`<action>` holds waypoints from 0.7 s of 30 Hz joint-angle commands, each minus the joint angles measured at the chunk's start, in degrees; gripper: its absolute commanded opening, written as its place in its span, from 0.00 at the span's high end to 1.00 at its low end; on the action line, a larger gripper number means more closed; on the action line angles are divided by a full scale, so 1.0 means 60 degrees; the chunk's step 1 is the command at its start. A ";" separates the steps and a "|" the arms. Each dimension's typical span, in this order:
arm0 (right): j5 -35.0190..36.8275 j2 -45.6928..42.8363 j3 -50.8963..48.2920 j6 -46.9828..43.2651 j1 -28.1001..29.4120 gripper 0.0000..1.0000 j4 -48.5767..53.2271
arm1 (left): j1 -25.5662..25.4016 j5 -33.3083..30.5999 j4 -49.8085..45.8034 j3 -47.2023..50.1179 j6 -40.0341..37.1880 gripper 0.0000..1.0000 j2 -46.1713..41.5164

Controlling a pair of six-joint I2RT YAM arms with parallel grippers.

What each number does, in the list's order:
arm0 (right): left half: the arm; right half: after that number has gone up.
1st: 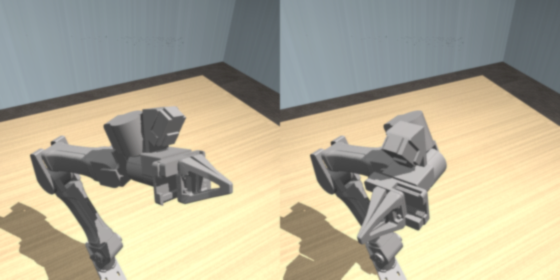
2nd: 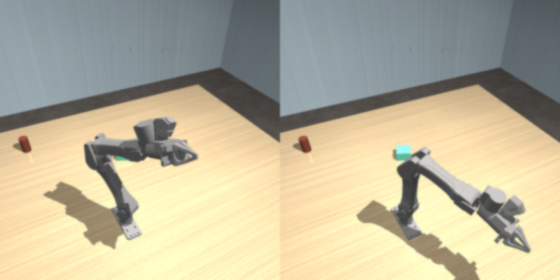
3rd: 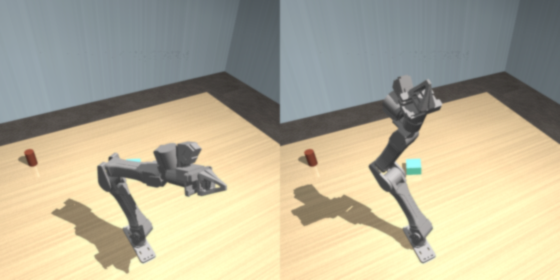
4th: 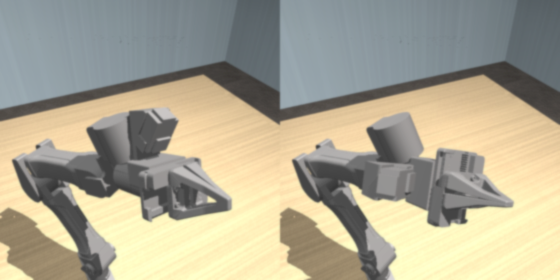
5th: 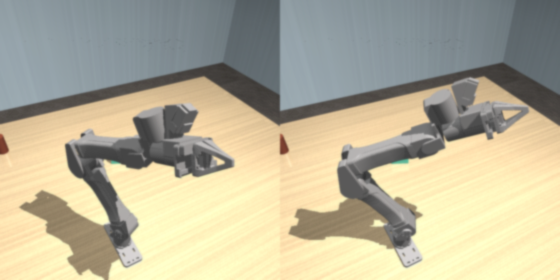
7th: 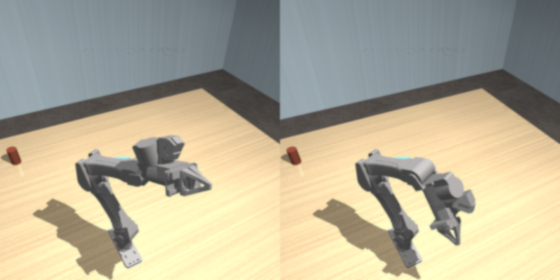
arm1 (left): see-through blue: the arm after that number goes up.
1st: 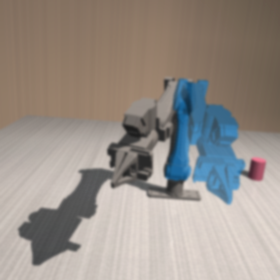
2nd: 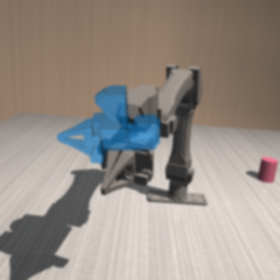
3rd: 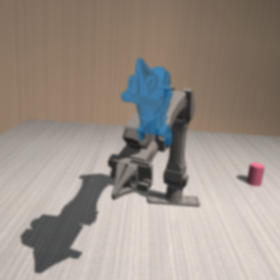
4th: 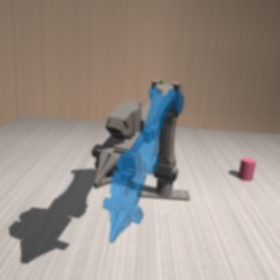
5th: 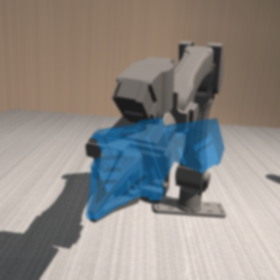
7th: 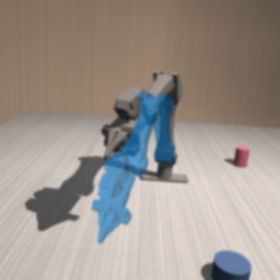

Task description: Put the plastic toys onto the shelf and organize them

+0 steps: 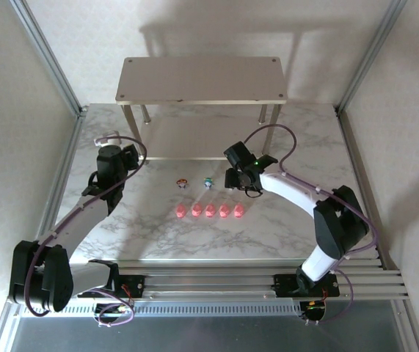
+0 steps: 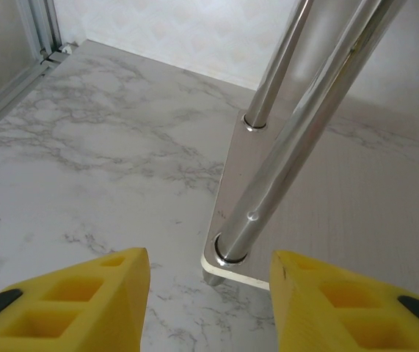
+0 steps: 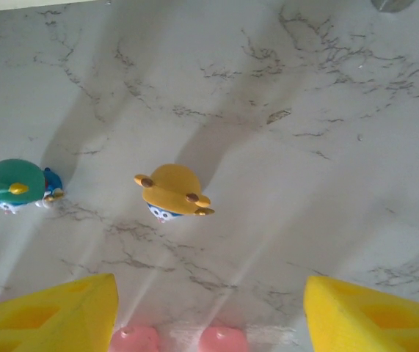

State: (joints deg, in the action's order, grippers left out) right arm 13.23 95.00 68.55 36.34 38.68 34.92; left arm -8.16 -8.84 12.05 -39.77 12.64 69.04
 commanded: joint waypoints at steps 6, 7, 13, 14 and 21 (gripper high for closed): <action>-0.0271 0.0997 0.0720 0.0794 0.0104 0.32 0.0245 | 0.0054 -0.0036 -0.0208 -0.0256 -0.0247 0.52 -0.0161; -0.0300 0.1125 0.0803 0.0795 0.0116 0.33 0.0252 | 0.0071 -0.0020 -0.0196 -0.0257 -0.0247 0.52 -0.0146; -0.0206 0.1662 0.1213 0.0769 0.0135 0.37 0.0331 | 0.0173 -0.0006 -0.0208 -0.0227 -0.0247 0.52 -0.0138; -0.0166 0.1734 0.1272 0.0769 0.0132 0.37 0.0370 | 0.0174 -0.0013 -0.0193 -0.0227 -0.0258 0.52 -0.0135; -0.0137 0.2148 0.1567 0.0753 0.0132 0.38 0.0510 | 0.0287 0.0053 -0.0159 -0.0227 -0.0262 0.52 -0.0124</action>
State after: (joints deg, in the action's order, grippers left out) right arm 11.86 106.50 76.36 39.90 38.94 35.86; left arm -7.16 -8.78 11.29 -39.77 11.81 69.04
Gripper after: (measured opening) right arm 0.624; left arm 0.476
